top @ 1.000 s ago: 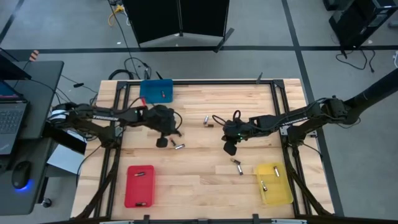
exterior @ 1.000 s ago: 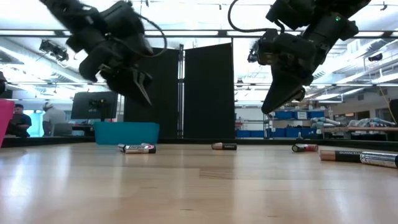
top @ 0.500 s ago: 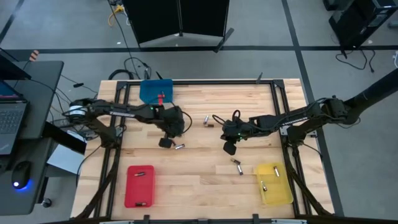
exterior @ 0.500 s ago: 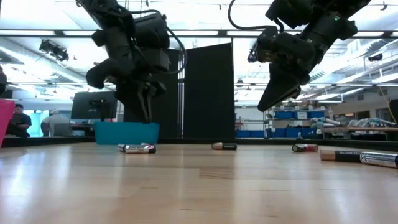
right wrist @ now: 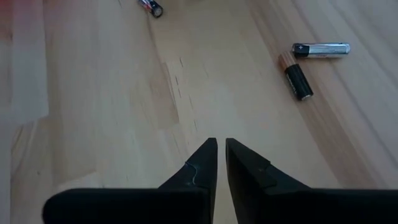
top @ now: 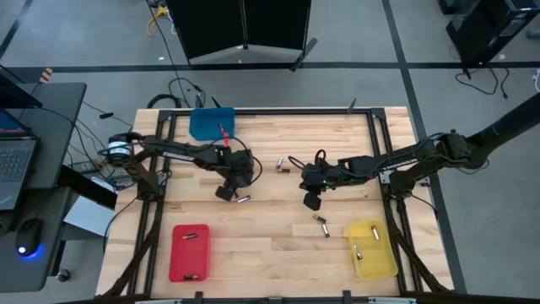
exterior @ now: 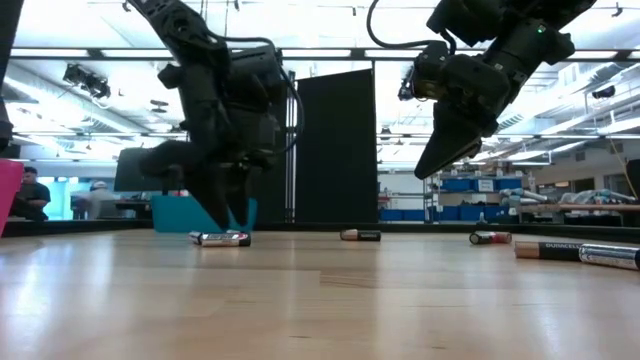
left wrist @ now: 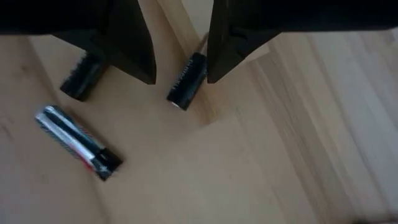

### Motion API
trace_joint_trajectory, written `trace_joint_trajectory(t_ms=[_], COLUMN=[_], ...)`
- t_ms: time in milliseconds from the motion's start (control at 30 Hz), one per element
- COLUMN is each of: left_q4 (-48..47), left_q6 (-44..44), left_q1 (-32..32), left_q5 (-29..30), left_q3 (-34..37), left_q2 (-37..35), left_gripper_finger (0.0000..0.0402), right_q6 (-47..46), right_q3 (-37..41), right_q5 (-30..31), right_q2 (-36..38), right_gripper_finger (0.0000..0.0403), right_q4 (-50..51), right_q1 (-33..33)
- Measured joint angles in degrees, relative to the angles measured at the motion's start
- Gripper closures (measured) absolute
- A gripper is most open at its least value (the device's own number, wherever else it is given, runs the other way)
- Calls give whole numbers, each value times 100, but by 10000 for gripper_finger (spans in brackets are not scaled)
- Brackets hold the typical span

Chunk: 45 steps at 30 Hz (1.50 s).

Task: Sort batteries
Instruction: Put the brown battery into the red bin

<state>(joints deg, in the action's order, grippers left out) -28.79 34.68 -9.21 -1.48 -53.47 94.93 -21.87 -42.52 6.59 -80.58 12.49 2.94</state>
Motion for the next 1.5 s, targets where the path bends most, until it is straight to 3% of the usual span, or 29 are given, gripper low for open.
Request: trace_joint_trajectory(t_ms=[400,500,633,700,933,1067,1267,1500], left_q4=[99,50,-76,-111,-1531,-2303,-2579,-3046], left_q6=[-20,-59,-87,-206,-763,-1517,-3215,-5336], left_q1=[-4,-4,31,60,373,748,1686,3096], left_q5=[171,163,114,154,128,-105,-164,295], left_q3=[-36,-33,-37,-46,-768,-1152,-1298,-1214], left_q2=[517,523,525,516,297,-156,-986,-1402], left_gripper_finger=[256,281,348,358,358,358,358,358], right_q6=[84,105,107,124,319,550,977,1161], right_q3=[0,0,0,0,0,0,0,-2], right_q5=[-2,-2,-2,-2,-2,31,131,136], right_q2=[0,0,0,0,0,0,-1,0], right_gripper_finger=[361,362,364,364,366,370,378,380], right_q4=[-7,-9,-11,-14,-50,-59,-203,-395], right_q1=[0,0,4,4,2,0,-11,-11])
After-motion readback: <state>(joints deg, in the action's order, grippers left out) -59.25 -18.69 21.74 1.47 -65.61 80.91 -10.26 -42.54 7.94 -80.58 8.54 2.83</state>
